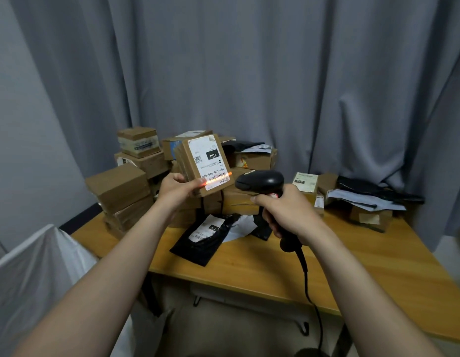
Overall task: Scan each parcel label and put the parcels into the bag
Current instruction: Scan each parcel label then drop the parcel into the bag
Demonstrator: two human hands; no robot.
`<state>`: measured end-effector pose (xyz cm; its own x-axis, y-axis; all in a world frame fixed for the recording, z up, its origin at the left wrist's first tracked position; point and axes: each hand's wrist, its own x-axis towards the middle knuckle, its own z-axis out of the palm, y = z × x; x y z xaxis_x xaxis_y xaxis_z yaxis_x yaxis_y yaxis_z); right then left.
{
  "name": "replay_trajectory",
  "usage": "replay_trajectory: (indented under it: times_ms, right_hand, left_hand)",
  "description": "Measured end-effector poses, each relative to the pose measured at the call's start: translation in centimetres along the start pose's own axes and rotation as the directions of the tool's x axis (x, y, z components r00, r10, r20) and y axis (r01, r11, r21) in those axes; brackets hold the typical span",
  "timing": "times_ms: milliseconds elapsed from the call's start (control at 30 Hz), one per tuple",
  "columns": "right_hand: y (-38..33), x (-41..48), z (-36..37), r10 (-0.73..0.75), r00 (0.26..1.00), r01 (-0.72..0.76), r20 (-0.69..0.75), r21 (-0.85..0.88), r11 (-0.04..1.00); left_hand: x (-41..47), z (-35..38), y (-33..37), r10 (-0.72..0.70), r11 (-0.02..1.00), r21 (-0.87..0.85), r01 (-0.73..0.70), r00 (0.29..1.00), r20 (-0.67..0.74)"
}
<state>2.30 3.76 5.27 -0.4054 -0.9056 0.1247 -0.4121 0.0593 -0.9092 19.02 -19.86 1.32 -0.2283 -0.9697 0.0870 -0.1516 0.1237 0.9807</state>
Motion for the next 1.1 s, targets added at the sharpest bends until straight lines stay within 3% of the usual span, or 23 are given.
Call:
replay_trajectory:
  times_ms: [500, 700, 1100]
  right_hand:
    - [0.6, 0.5, 0.1, 0.005, 1.0, -0.005, 0.009, 0.014, 1.0]
    - [1.8, 1.2, 1.0, 0.017, 0.998, -0.019, -0.061, -0.023, 1.0]
    - [3.6, 2.5, 6.0, 0.022, 0.995, -0.026, -0.093, -0.042, 0.999]
  left_hand:
    - [-0.4, 0.3, -0.1, -0.004, 0.999, 0.039, 0.003, 1.0, 0.019]
    - [-1.8, 0.0, 0.1, -0.004, 0.997, 0.078, 0.0, 0.999, 0.044]
    - [-5.9, -4.9, -1.3, -0.015, 0.975, 0.221, 0.004, 0.999, 0.051]
